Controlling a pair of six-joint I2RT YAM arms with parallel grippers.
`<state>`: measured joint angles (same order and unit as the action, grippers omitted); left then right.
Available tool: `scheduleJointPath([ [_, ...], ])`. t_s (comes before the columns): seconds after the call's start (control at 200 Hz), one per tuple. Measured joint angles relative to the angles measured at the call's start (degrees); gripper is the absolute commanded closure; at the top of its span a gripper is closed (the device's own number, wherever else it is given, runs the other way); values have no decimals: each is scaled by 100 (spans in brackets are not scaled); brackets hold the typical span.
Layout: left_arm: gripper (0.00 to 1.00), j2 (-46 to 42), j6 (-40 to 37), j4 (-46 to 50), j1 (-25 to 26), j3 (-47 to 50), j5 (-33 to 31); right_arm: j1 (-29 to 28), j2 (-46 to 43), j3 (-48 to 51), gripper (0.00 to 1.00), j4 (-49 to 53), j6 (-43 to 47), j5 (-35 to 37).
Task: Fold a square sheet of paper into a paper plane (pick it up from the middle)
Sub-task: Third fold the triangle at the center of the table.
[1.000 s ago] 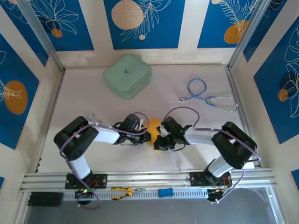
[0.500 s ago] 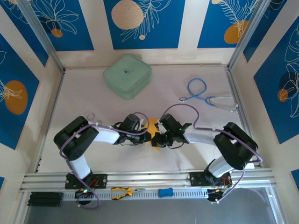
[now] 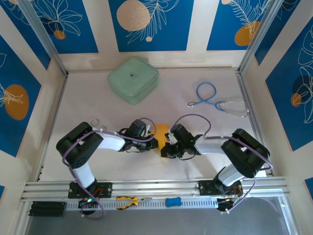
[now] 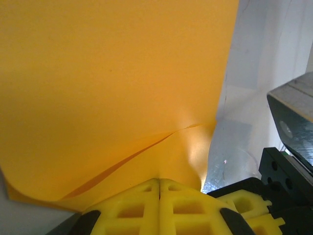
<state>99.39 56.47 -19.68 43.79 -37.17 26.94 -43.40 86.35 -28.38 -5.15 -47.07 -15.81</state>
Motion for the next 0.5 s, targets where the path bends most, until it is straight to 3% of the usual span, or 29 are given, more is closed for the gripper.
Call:
scheduleJointPath([
  [0.5,100,0,0,2,0,0,-4,-11,-894,715,92,133,-407,-28],
])
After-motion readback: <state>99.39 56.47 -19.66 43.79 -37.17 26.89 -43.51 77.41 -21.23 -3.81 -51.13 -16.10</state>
